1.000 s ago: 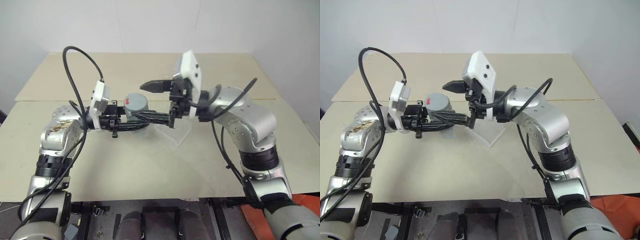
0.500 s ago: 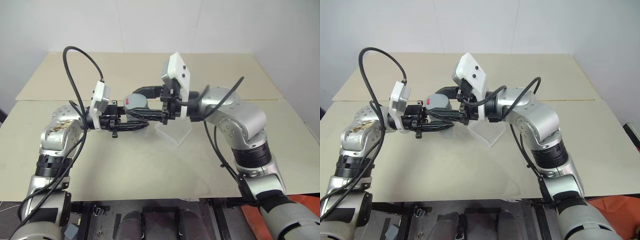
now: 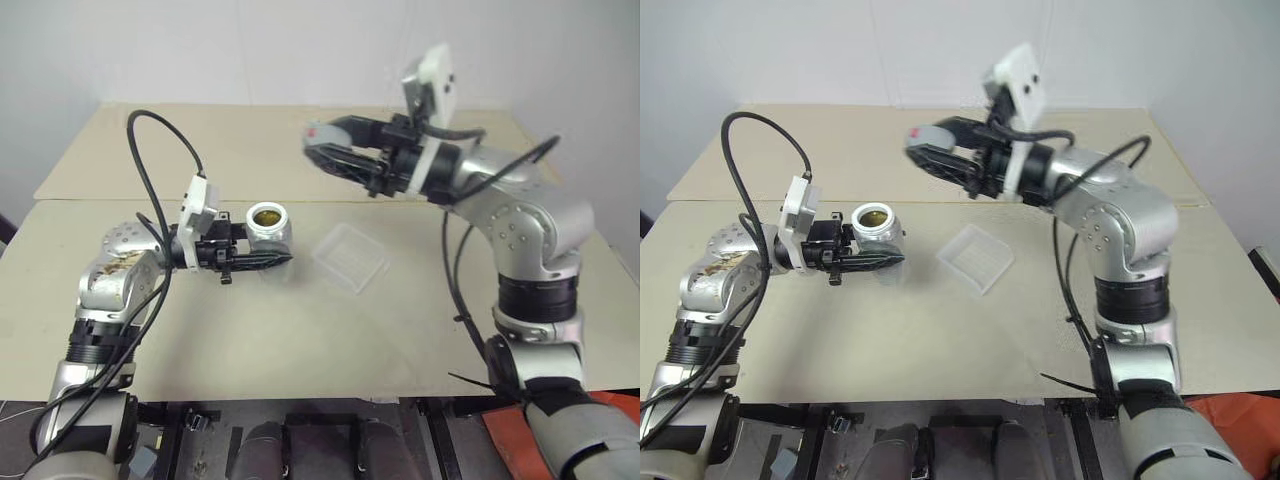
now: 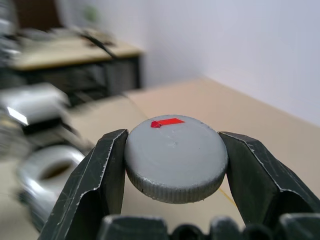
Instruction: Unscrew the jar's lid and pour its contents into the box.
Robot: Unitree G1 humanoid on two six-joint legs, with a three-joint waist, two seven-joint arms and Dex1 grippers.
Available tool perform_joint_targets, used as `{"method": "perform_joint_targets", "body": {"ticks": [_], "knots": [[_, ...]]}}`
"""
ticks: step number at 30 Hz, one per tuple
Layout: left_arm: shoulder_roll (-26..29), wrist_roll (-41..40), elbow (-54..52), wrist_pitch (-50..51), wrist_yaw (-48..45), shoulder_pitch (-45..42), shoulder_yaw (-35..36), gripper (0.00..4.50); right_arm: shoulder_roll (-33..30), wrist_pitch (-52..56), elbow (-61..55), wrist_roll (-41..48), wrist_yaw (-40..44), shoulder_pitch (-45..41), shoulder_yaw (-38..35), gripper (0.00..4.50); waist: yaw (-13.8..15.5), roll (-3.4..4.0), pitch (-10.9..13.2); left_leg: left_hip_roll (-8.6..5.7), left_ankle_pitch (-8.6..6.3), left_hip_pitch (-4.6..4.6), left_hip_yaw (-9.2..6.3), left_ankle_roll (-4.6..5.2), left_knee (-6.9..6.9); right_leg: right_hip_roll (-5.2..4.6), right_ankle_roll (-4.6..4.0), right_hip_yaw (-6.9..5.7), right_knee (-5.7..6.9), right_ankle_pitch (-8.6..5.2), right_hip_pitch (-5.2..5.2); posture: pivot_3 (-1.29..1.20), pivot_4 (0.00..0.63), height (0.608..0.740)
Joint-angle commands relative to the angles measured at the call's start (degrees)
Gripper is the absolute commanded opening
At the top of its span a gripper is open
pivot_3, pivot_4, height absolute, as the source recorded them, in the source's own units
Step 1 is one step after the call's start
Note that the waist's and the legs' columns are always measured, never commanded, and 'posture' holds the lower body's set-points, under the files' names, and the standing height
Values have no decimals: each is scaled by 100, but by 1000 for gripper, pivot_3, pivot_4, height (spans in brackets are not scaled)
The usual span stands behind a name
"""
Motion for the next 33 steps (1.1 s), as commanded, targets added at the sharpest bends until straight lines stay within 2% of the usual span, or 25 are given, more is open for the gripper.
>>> {"method": "perform_joint_targets", "body": {"ticks": [1,7,13,15,16,18,24,28,30,32,33], "knots": [[14,34,-238,-160,348,27,239,1944,-352,-435,-314,-576,-409,652,-229,2786,1,0,0,0,0,0,0,0,0,0,0,0,-1,0,0,0,150,740],[-183,326,-244,-369,1084,16,228,1944,-826,-810,-350,-1396,-750,2328,-67,2786,11,-1,0,-2,0,-2,-1,0,0,-1,2,1,-12,0,1,0,150,740],[-497,688,-191,-551,1729,-108,80,1944,-513,-646,412,-1930,-1212,2700,206,2786,-55,-1,0,-3,2,27,5,-4,1,5,2,24,-8,1,10,0,150,740],[-574,767,-205,-605,1841,-132,39,1944,-575,-549,368,-1911,-1069,2721,216,3543,-51,0,0,-3,5,30,6,-7,0,6,0,25,-4,2,10,0,150,740],[-611,823,-209,-645,1910,-147,12,1944,-623,-525,293,-1873,-973,2745,201,3673,-44,0,0,-4,5,30,5,-7,0,5,0,25,-3,2,10,0,150,740],[-676,1078,-180,-864,2076,-194,-104,1944,-768,-304,100,-1715,-758,2721,112,4407,-20,0,0,-4,4,28,4,-5,1,4,1,25,-8,2,11,0,150,740],[-856,2509,477,-2482,2891,-529,-623,1944,-1319,747,-578,-803,53,2339,-289,4407,51,0,0,-7,1,24,3,-2,1,2,3,23,-16,4,12,0,150,740],[-619,5533,2220,-5281,5201,-1514,-1928,1944,-1638,1531,-1086,486,973,1685,-633,4407,105,-2,1,-8,1,27,2,-1,-1,4,0,22,-18,7,14,0,150,740],[-479,7015,2914,-5833,6557,-2129,-2722,1944,-1811,1633,-1178,701,1225,1496,-521,4407,127,-2,0,-9,1,26,1,-1,-4,4,1,21,-24,10,16,0,150,740],[-420,8544,3534,-5908,8051,-2798,-3671,1944,-1949,1579,-1190,762,1396,1351,-367,4407,146,-2,0,-10,-2,20,3,3,-2,2,5,16,-31,12,17,0,150,740],[-445,9022,3784,-5877,8622,-3037,-3999,1944,-1990,1551,-1182,774,1441,1305,-317,4407,164,-2,0,-13,-3,16,4,6,-3,-1,8,15,-34,14,17,0,150,740]]}}
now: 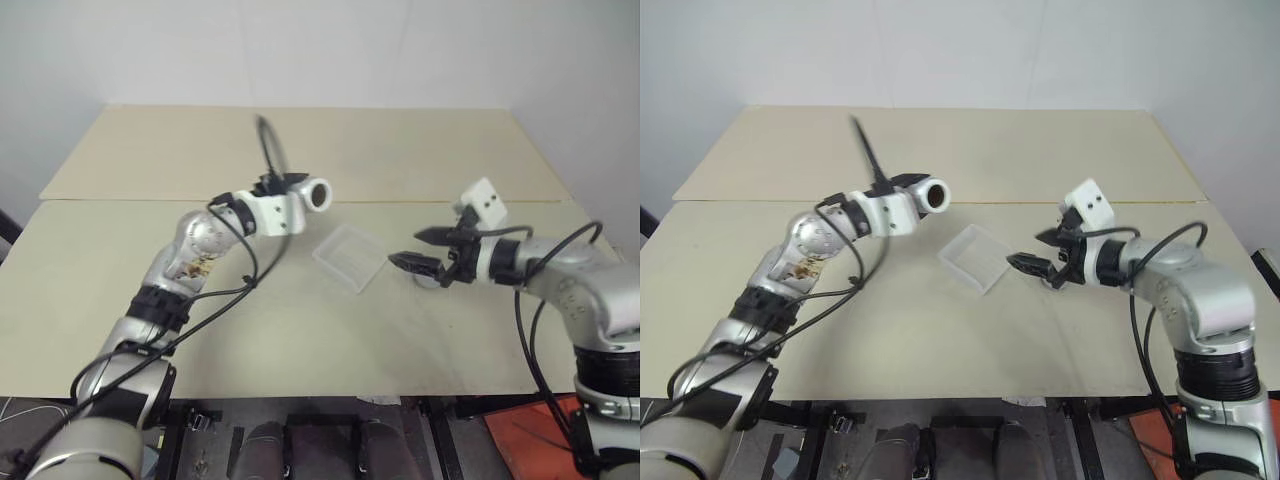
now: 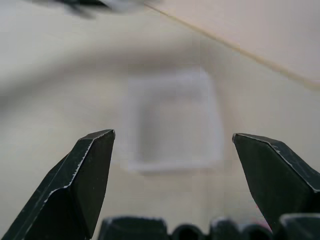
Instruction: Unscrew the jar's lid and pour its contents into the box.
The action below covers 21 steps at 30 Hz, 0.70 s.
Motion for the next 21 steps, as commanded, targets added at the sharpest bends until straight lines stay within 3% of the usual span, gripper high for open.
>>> {"method": "perform_joint_targets", "body": {"ticks": [1,8,21], "knots": [[-47,2357,883,-52,2565,-947,-1389,1944,-196,-23,-113,166,243,-180,130,4407,27,0,0,0,-2,-6,3,4,3,-2,2,-2,3,0,0,0,150,740],[-822,4190,1900,994,4678,-1887,-2980,1944,-250,-8,-254,284,235,-268,166,4407,55,-1,1,2,-8,-64,34,13,21,-5,18,-17,3,5,-35,0,150,740],[-1008,4126,2501,1192,5224,-2122,-3207,1944,-328,-72,-388,365,140,-37,244,4407,2,-2,1,2,-7,-76,29,12,37,-7,18,-13,23,5,-53,0,150,740]]}}
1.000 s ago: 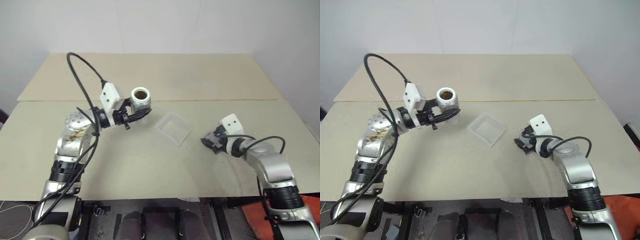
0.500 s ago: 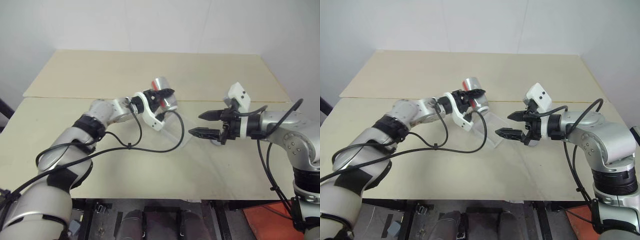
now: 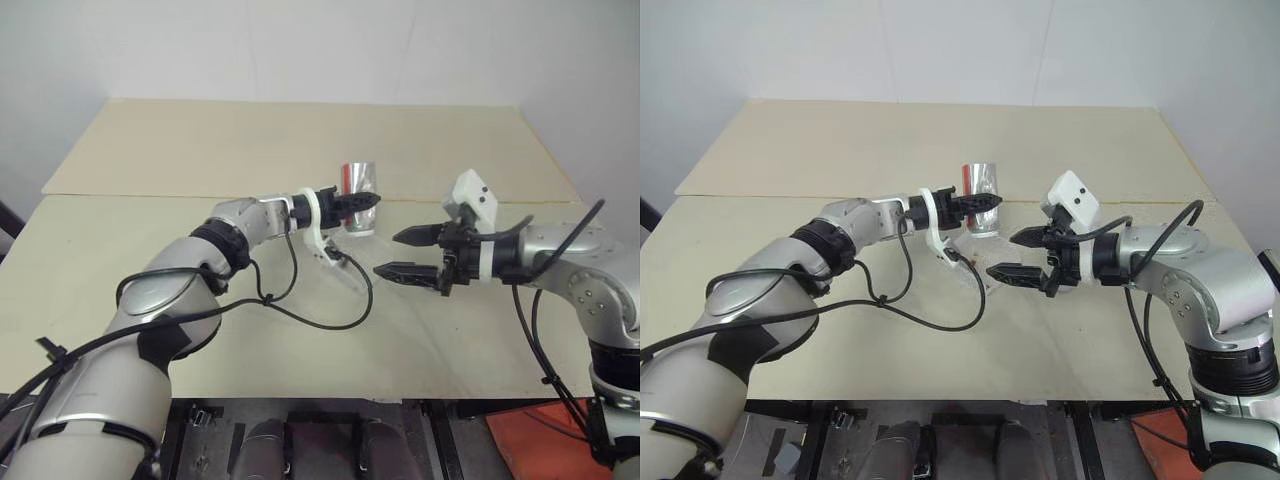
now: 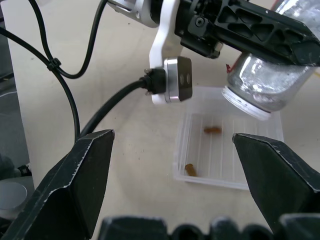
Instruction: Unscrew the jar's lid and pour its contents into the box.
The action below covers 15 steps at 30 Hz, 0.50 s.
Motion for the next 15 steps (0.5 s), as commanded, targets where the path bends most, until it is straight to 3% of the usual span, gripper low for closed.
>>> {"method": "perform_joint_targets", "body": {"ticks": [1,6,10,11,13,15], "knots": [[77,-201,-3,-76,58,-165,106,1944,-93,-93,-140,32,-4,-56,-60,4407,-2,0,0,0,0,0,0,0,0,0,0,0,0,0,0,0,150,740],[338,-1029,-38,-592,-299,6,666,1944,-140,-201,-68,-40,29,-88,-20,4407,-7,0,0,1,0,0,-1,0,1,-1,0,0,1,0,-1,0,150,740],[657,-3550,-89,-1789,-2202,693,2315,1944,-166,-301,-66,-39,37,-52,-77,4407,-48,2,-1,7,1,7,-14,-1,1,-2,-1,5,6,0,-3,0,150,740],[637,-4504,-262,-1770,-3090,1004,2855,1944,-169,-324,-69,-32,38,-31,-96,4407,-56,3,-2,8,4,10,-13,-7,0,-4,-1,7,8,1,-4,0,150,740],[477,-6613,-1057,-859,-5092,1759,3942,1944,-164,-379,-55,-30,37,0,-117,4407,-57,4,-2,12,10,13,-13,-16,1,-8,-2,6,12,1,-2,0,150,740],[365,-7996,-2019,282,-6367,2332,4638,1944,-161,-408,-62,-25,33,21,-128,4407,-62,5,-3,14,21,12,-13,-34,14,-9,-2,3,17,1,1,0,150,740]]}}
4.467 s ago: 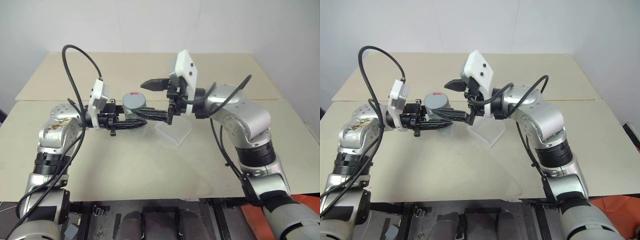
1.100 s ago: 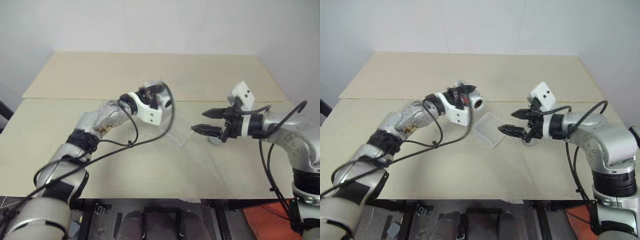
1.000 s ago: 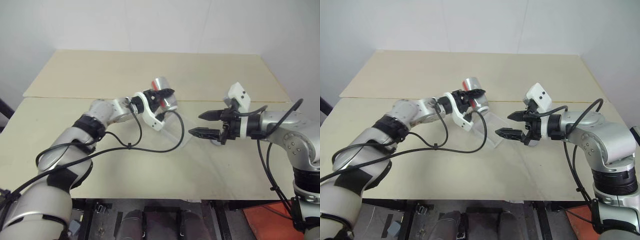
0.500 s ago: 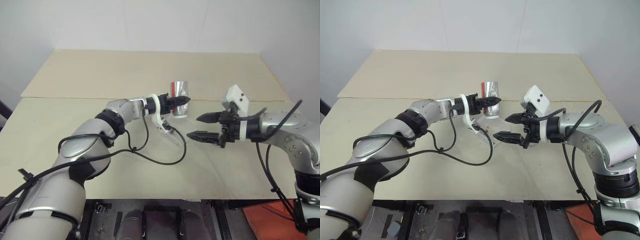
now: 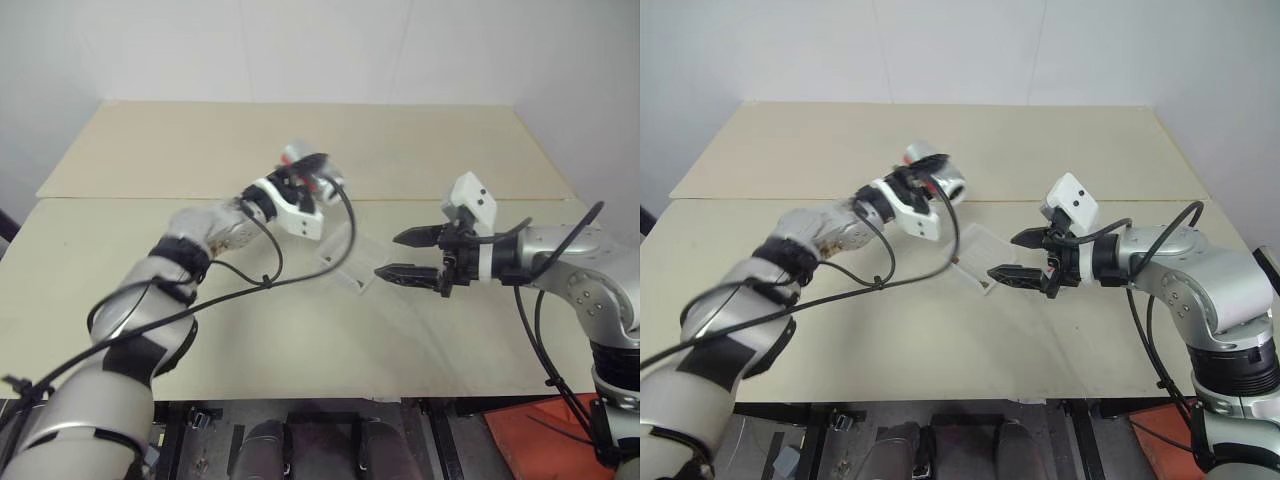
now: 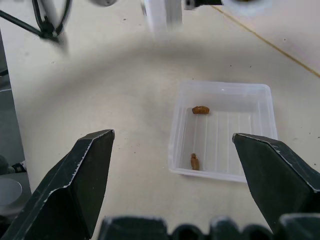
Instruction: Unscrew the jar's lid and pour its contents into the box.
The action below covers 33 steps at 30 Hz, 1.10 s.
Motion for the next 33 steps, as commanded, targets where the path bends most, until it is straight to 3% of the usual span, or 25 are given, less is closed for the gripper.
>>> {"method": "perform_joint_targets", "body": {"ticks": [1,6,10,16,24,25,30,33], "knots": [[-135,-2667,-1730,1807,-2230,695,1296,1944,-58,-245,-99,6,19,-10,-192,4407,4,0,0,-1,2,-4,0,-4,5,0,0,-2,-1,0,1,0,150,740],[39,-4419,-3920,4422,-2845,1903,2384,1944,75,-602,-105,-99,-25,103,-160,4407,-31,1,0,-4,-20,-2,-25,33,28,7,4,-6,-5,1,22,0,150,740],[117,-4895,-4887,5377,-2845,2572,2793,1944,313,-1127,-44,-396,-279,305,-189,4407,-38,1,0,-5,-28,30,-29,46,29,9,5,-1,-8,1,50,0,150,740],[-27,-4867,-5345,5412,-2898,3199,2863,1944,398,-1496,46,-549,-243,439,-184,4407,-4,1,-1,-11,-25,46,-27,42,34,7,3,2,-9,3,55,0,150,740],[-354,-4570,-4996,5063,-2815,3533,2877,1944,320,-1572,67,-579,-151,474,-190,4407,12,2,-1,-10,-25,55,-26,42,33,9,1,6,-10,3,62,0,150,740],[-355,-4516,-4974,5022,-2833,3561,2857,2672,311,-1577,64,-581,-146,476,-188,4500,14,2,-1,-10,-25,55,-25,42,33,9,1,6,-11,3,62,0,150,740],[-272,-4361,-5027,4922,-2894,3727,2845,4294,306,-1604,83,-605,-101,452,-181,4500,19,2,-1,-9,-27,55,-24,44,32,9,1,8,-13,3,62,0,150,740],[-37,-4389,-5331,4980,-3064,3965,2964,4479,300,-1618,88,-637,-82,445,-175,4500,14,2,-1,-8,-27,55,-24,44,32,9,1,8,-11,3,62,0,150,740]]}}
